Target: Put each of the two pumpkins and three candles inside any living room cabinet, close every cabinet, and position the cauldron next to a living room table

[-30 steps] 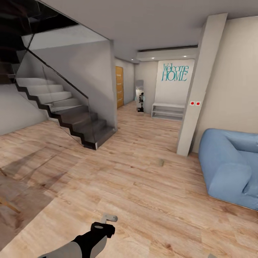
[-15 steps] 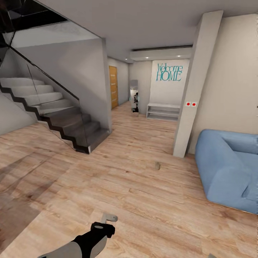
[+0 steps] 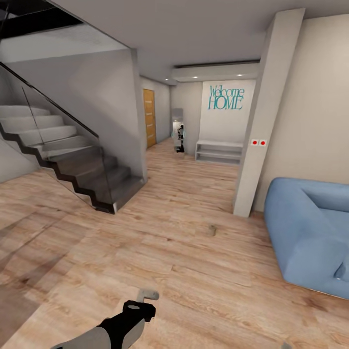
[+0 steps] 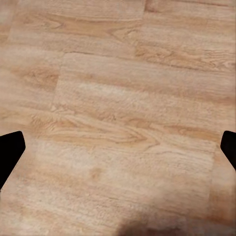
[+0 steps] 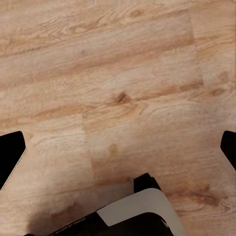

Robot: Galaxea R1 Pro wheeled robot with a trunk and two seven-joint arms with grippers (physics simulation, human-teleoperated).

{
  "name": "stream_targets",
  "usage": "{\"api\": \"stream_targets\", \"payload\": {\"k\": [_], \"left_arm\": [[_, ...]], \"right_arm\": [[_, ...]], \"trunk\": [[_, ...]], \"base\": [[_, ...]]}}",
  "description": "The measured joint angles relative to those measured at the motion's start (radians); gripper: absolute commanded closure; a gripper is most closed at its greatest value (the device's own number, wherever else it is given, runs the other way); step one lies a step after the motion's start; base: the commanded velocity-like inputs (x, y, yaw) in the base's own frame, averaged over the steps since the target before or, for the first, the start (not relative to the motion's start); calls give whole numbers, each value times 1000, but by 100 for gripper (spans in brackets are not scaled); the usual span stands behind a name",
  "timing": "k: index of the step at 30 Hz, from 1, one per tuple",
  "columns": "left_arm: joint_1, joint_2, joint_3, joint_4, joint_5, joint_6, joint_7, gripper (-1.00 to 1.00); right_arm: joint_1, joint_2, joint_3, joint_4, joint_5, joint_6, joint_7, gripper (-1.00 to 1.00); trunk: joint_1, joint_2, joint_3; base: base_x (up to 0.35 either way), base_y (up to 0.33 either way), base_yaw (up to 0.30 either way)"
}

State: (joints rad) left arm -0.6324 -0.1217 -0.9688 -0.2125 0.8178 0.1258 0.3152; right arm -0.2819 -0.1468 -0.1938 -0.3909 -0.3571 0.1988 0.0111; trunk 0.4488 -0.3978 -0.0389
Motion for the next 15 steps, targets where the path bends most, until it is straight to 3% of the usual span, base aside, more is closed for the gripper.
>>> {"api": "stream_targets", "payload": {"k": [15], "left_arm": [[0, 0, 0, 0, 0, 0, 0, -100]], "right_arm": [[0, 1, 0, 0, 1, 1, 0, -100]], "trunk": [[0, 0, 0]], "base": [[328, 0, 0]]}}
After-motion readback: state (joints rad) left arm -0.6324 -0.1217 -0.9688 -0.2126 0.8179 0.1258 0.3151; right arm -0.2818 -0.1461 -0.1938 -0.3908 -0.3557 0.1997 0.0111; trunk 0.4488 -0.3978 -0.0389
